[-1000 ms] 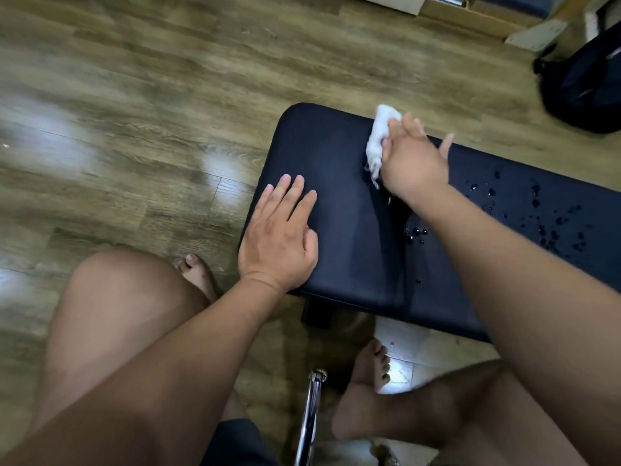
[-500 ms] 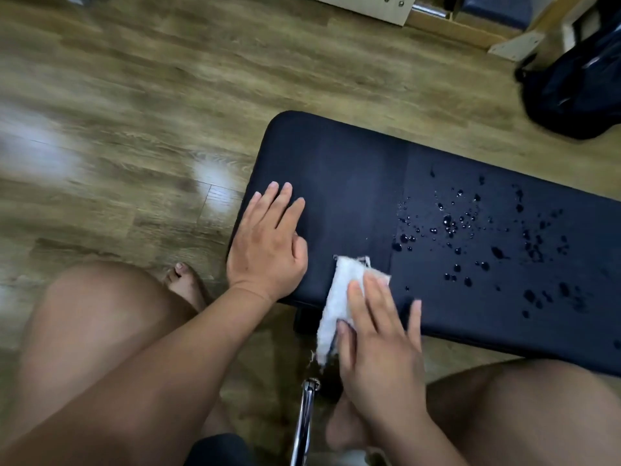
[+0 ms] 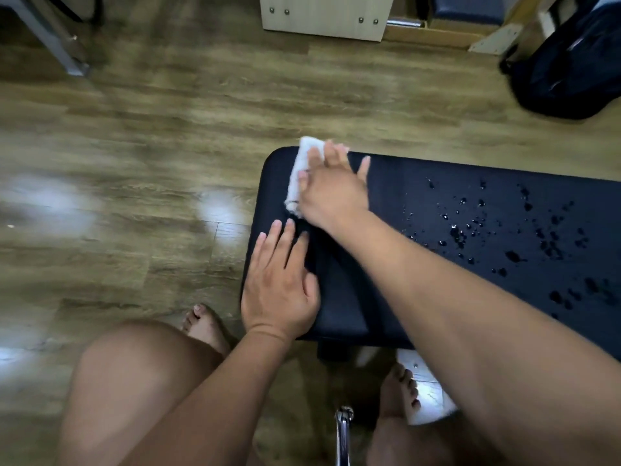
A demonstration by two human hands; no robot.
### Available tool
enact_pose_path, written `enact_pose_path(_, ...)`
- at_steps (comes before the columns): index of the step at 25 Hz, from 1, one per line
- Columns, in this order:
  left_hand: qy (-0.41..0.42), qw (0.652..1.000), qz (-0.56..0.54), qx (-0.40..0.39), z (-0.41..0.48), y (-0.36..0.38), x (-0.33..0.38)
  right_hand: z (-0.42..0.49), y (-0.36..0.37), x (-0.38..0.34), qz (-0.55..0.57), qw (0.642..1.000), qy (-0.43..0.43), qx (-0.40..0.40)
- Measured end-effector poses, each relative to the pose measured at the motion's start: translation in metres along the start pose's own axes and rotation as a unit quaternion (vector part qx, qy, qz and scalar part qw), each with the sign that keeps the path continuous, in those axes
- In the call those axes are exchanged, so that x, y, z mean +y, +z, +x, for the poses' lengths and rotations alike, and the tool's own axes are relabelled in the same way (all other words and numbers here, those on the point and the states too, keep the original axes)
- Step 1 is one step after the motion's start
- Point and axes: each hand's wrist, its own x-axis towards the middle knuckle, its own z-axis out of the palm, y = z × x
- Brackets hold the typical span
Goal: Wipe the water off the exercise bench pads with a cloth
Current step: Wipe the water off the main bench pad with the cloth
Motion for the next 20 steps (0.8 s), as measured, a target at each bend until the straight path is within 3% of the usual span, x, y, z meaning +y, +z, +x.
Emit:
enact_pose_path(3, -0.003, 1.0, -0.015, -0.011, -0.002, -0.001, -0.001, 0.0, 0.002, -0.026, 0.02, 0.999, -0.036, -0.004)
enact_pose_path(9, -0.004, 1.0, -0.017, 0.008, -0.003, 0.003, 0.002, -0.02, -0.019, 0.108, -0.032, 0.997, 0.051, 0.044)
enact_pose_path(12, -0.008, 0.999, -0.027, 0.023, -0.003, 0.005, -0.003, -0.018, -0.015, 0.087, -0.03, 0.998, 0.046, 0.039)
enact_pose_path(15, -0.011, 0.987, -0.155, 0.042, -0.003, -0.005, -0.002, -0.025, 0.005, 0.008, -0.033, 0.998, -0.029, 0.033)
enact_pose_path(17, -0.06, 0.952, -0.288, 0.085, -0.004, -0.016, -0.004, -0.041, 0.013, -0.024, -0.009, 0.998, -0.055, 0.025)
enact_pose_path(20, -0.14, 0.922, -0.35, 0.09, 0.001, -0.022, -0.013, -0.052, 0.007, 0.016, -0.037, 0.996, -0.079, 0.034)
